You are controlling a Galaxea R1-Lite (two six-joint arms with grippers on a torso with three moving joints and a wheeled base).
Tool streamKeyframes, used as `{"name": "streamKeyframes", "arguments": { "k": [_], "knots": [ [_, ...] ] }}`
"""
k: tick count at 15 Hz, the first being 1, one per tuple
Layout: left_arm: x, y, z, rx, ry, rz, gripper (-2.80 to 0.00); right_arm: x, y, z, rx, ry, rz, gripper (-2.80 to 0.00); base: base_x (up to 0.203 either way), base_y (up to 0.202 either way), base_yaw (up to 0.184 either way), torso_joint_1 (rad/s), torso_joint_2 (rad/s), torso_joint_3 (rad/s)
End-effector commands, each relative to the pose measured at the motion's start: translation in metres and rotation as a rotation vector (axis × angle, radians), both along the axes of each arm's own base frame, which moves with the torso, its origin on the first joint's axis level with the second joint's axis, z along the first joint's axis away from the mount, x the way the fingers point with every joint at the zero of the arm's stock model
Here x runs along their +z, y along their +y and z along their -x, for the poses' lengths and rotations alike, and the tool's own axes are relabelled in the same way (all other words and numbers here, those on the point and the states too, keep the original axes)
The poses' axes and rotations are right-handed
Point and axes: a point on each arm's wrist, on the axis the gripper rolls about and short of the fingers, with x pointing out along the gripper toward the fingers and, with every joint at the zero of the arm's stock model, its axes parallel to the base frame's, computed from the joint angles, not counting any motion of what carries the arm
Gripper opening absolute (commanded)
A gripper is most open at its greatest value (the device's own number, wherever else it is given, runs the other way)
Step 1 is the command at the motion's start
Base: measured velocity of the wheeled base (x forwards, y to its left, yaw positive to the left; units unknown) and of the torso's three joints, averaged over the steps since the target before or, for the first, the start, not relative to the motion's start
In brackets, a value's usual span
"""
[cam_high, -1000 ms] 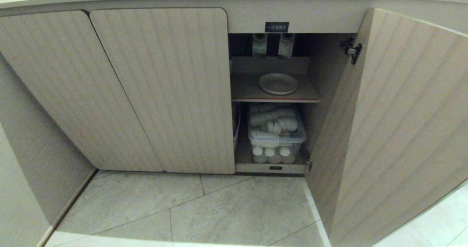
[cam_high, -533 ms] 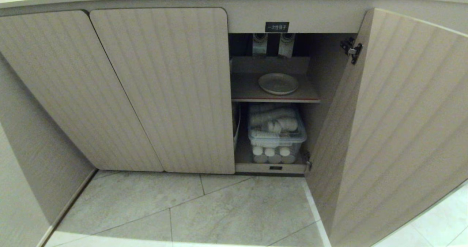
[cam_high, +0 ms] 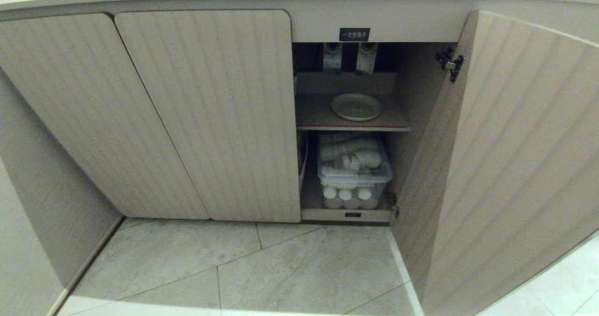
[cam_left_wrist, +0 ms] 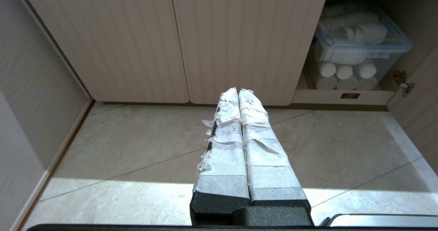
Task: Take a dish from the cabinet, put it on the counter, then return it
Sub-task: Close the cabinet door
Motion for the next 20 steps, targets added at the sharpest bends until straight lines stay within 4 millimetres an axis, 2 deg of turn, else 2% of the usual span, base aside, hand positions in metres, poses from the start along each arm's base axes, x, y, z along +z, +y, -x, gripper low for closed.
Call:
{"name": "streamKeyframes", "arguments": {
  "k": [1,8,16,20],
  "knots": [
    [0.0,0.0,0.0,0.0,0.0,0.0,-2.8,-0.002,-0.001,-0.007,0.055,0.022,0.001,-2.8,0.0,0.0,0.0,0.0,0.0,0.0],
    [0.0,0.0,0.0,0.0,0.0,0.001,-2.8,-0.008,-0.002,-0.024,0.188,0.006,0.089,-2.8,0.0,0.0,0.0,0.0,0.0,0.0],
    [0.0,0.0,0.0,0.0,0.0,0.001,-2.8,-0.008,-0.011,-0.068,0.241,-0.005,0.094,-2.8,0.0,0.0,0.0,0.0,0.0,0.0],
    [0.0,0.0,0.0,0.0,0.0,0.0,-2.8,-0.008,-0.008,-0.072,0.342,-0.021,0.103,-2.8,0.0,0.0,0.0,0.0,0.0,0.0]
  ]
}}
